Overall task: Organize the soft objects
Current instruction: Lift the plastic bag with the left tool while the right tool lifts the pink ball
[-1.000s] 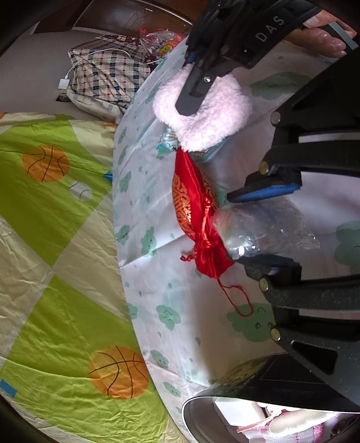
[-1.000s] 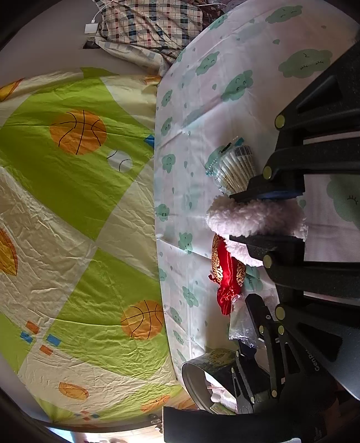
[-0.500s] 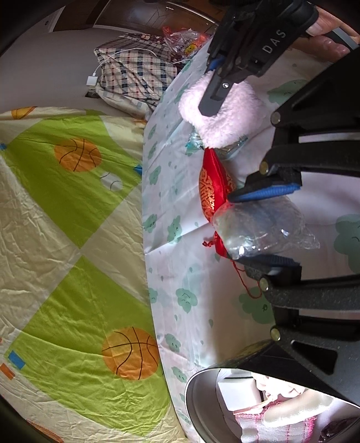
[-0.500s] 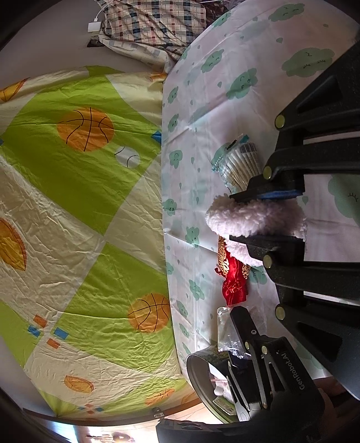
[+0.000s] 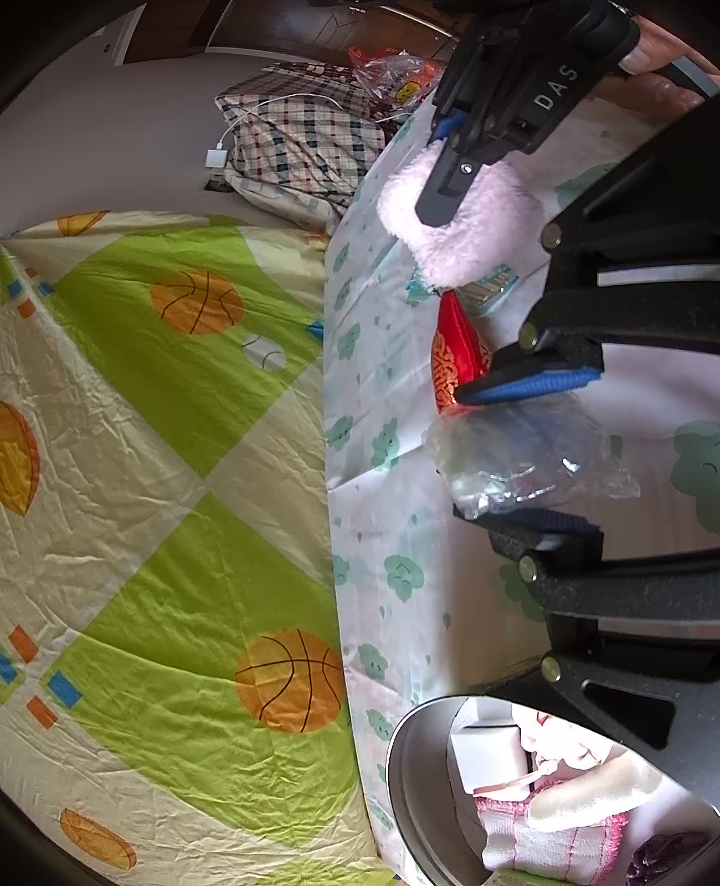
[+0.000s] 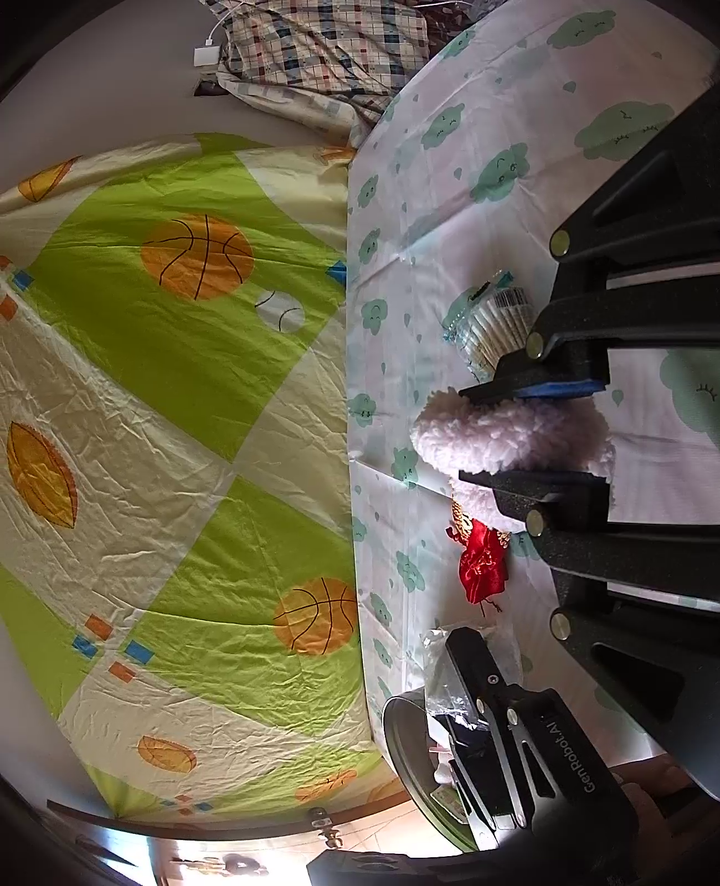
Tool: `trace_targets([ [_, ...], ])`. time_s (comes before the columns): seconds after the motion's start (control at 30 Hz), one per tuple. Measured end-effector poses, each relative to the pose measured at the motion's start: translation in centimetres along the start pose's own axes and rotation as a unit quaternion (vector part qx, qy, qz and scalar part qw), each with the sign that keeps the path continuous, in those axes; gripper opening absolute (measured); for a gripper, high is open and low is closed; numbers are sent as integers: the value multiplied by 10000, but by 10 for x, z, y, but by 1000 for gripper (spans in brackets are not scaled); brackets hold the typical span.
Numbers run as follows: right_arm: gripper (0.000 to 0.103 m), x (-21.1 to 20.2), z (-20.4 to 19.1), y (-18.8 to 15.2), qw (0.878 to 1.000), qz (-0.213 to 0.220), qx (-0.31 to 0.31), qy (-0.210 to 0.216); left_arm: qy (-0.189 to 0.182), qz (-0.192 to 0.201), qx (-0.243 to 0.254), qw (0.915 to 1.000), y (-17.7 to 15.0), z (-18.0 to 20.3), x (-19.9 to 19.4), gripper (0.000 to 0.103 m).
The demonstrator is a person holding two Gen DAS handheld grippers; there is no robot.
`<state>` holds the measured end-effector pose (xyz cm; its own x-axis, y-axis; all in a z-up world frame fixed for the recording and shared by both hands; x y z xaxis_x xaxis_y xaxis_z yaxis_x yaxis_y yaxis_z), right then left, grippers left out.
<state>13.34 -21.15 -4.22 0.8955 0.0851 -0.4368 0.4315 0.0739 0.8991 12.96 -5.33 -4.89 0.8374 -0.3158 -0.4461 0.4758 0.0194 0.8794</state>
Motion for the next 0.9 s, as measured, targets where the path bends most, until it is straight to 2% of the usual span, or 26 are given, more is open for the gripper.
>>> trace_targets([
  [0.33, 21, -10, -1, 1, 9996, 265, -1, 29, 132, 331, 117, 9993, 1, 3, -13, 33],
  [0.9, 21, -23, -1, 3, 9981, 616, 27, 31, 254, 633, 235, 9974, 2, 6, -25, 33],
])
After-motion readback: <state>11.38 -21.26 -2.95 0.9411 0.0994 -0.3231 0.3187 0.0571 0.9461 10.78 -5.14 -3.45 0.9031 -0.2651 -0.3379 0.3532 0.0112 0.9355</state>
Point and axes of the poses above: each gripper's, at about its wrist camera, not at the fingertips, and x roughly the way its jaws point, z to its right, y to its top, the point moved 4 cm from there along x, roughly the way its jaws point, and after that the axes turned 13 degrees about -y, right-handed, at the moved point
